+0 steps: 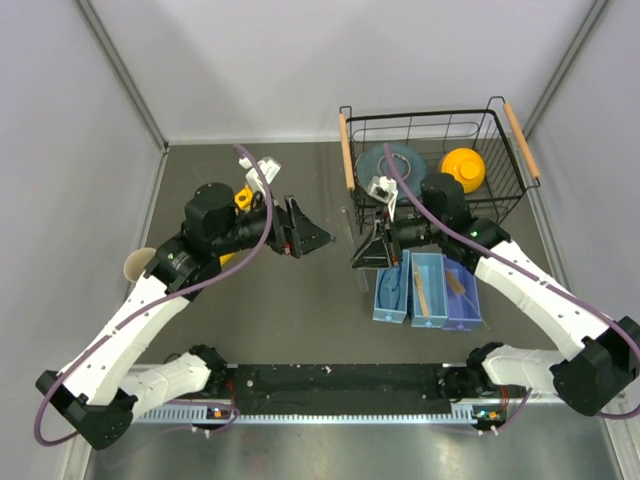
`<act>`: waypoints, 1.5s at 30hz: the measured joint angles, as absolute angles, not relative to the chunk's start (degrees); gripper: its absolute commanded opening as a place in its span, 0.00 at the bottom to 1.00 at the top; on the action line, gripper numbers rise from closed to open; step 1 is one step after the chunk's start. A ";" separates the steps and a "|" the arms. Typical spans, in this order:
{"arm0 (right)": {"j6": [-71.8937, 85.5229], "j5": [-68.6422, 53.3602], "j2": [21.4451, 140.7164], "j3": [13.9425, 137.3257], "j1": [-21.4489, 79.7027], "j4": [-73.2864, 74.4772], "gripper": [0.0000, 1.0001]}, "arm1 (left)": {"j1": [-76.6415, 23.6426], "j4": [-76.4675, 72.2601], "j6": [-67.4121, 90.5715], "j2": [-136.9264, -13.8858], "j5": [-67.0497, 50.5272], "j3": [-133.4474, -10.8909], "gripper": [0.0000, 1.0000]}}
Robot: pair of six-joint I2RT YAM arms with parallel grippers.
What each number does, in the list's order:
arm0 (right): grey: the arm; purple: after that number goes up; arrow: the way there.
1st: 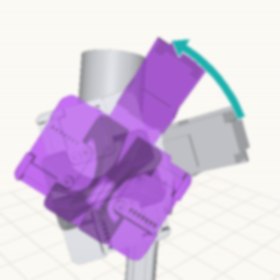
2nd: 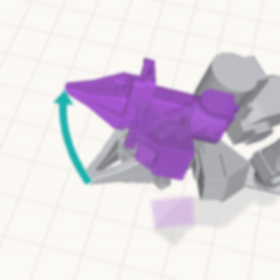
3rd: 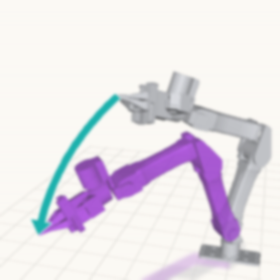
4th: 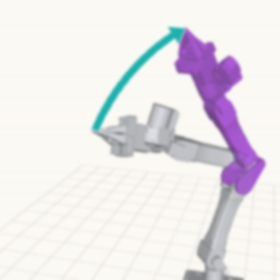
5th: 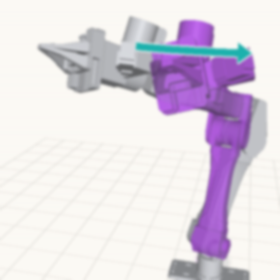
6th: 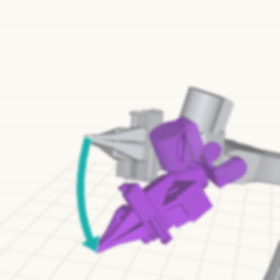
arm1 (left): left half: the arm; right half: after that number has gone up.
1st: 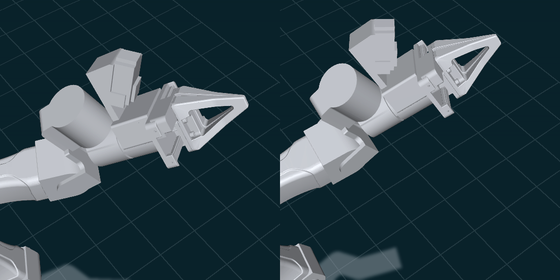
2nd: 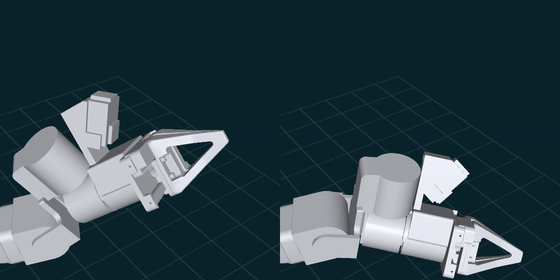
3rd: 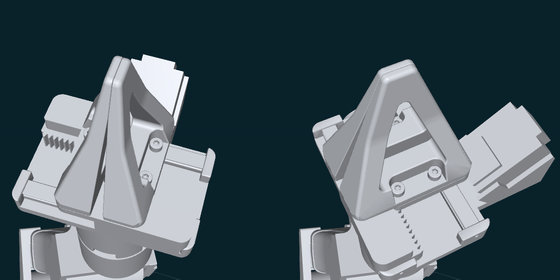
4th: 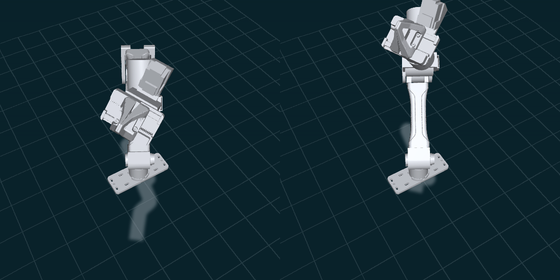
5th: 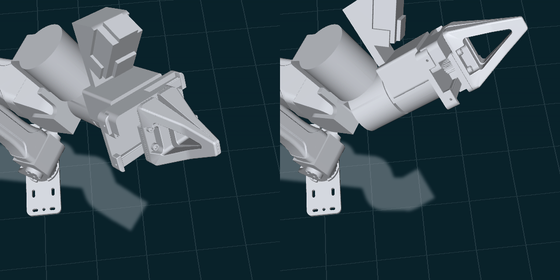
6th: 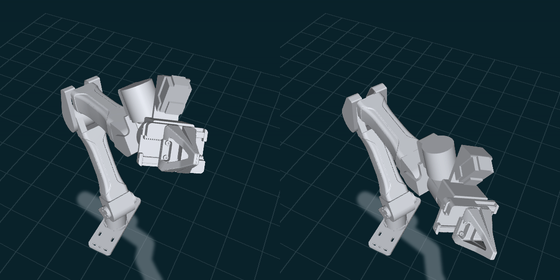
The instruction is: Organize the chemistry lab equipment
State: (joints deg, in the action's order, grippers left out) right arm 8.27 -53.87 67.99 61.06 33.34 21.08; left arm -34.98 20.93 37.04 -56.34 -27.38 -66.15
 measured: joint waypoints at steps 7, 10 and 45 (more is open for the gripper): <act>7.18 -55.77 67.88 60.36 33.34 21.71 0.06 | -34.68 24.51 33.74 -58.08 -29.15 -68.55 0.99; 6.72 -56.31 67.88 60.29 33.36 22.04 0.06 | -34.57 24.69 32.80 -60.40 -29.89 -70.30 0.98; 3.75 -56.69 68.16 59.55 34.63 25.08 0.30 | -34.57 20.93 33.61 -69.38 -39.79 -70.59 0.06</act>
